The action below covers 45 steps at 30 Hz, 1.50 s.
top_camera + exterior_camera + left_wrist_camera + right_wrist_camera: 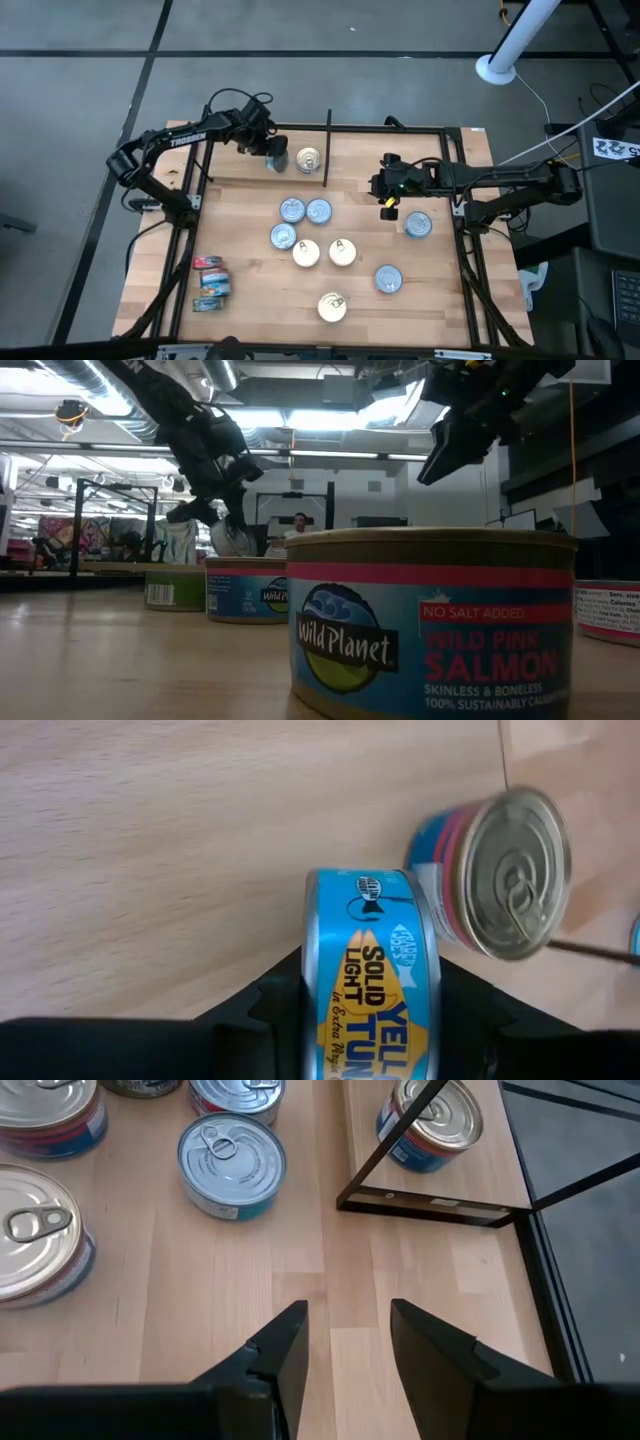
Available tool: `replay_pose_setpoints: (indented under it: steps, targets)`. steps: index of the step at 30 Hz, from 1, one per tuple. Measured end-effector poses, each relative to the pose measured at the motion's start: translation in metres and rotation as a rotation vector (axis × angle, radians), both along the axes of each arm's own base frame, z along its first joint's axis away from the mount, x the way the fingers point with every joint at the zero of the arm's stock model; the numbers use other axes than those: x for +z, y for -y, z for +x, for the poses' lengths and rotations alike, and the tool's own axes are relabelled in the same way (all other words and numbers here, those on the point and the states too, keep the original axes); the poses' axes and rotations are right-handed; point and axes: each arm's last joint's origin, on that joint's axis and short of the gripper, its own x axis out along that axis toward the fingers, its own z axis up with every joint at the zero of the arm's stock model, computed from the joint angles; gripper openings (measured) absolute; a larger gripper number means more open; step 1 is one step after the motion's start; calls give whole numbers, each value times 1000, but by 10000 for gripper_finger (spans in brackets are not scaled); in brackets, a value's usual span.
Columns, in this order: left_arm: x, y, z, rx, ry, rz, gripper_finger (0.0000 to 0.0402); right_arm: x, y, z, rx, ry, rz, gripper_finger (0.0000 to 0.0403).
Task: Stack canned seafood by type on shelf
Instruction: Put the yellow blue tuna can on the shelf
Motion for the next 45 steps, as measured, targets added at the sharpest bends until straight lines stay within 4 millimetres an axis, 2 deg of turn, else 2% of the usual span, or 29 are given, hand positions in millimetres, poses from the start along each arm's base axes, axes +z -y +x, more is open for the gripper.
replay_pose_setpoints:
  steps: [16,30,45]
  targets:
    - [3,7,15,34,62,7,152,0,0,0,0,1,0,143]
    - [2,6,14,37,16,60,153,0,0,0,1,0,0,143]
    - [-2,12,7,33,-60,-8,153,0,0,0,1,-1,0,143]
